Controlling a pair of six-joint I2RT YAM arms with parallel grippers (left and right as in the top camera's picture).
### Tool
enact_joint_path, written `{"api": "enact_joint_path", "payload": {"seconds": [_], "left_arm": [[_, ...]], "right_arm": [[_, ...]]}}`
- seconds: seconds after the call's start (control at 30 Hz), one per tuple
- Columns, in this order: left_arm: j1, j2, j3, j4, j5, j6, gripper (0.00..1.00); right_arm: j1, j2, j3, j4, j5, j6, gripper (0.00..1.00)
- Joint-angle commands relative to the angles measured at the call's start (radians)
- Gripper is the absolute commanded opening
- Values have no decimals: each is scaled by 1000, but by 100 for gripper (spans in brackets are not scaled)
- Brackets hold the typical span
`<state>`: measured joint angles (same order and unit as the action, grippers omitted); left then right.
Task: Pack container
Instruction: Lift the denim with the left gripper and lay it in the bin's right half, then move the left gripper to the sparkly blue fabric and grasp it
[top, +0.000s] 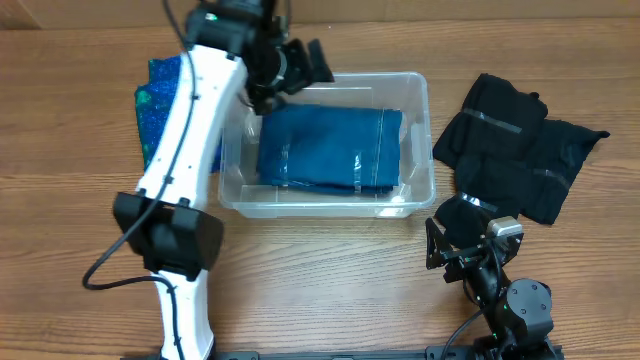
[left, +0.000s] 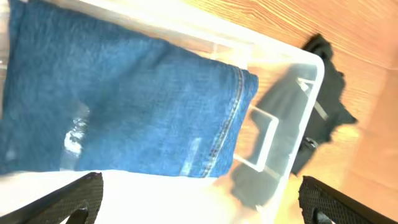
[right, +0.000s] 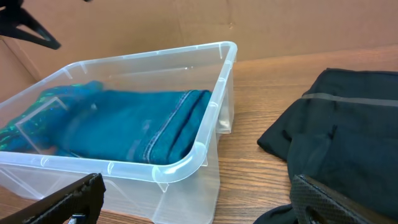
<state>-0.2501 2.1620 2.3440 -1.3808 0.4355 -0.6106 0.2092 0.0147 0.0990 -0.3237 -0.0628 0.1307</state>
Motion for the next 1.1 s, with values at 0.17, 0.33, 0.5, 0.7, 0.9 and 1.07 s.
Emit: {"api": "enact_joint_path", "payload": {"seconds": [0.17,0.33,0.5,0.7,0.9,1.07], "left_arm": [[404,-56,28,-78,80,422,100],[569,-56,-37,-57,-168,465,100],[693,-56,-253,101,-142,489,100],[728,-56,-523,354,-21,529,100],[704,-55,-665,542,-18,528,100],[682,-39,-727,639,11,520,100]], "right_arm": [[-4,-11,-1,5,8,4,100],[-4,-11,-1,5,8,4,100],[-4,-11,-1,5,8,4,100],[-4,-11,-1,5,8,4,100],[-4,-11,-1,5,8,4,100],[-4,-11,-1,5,8,4,100]]}}
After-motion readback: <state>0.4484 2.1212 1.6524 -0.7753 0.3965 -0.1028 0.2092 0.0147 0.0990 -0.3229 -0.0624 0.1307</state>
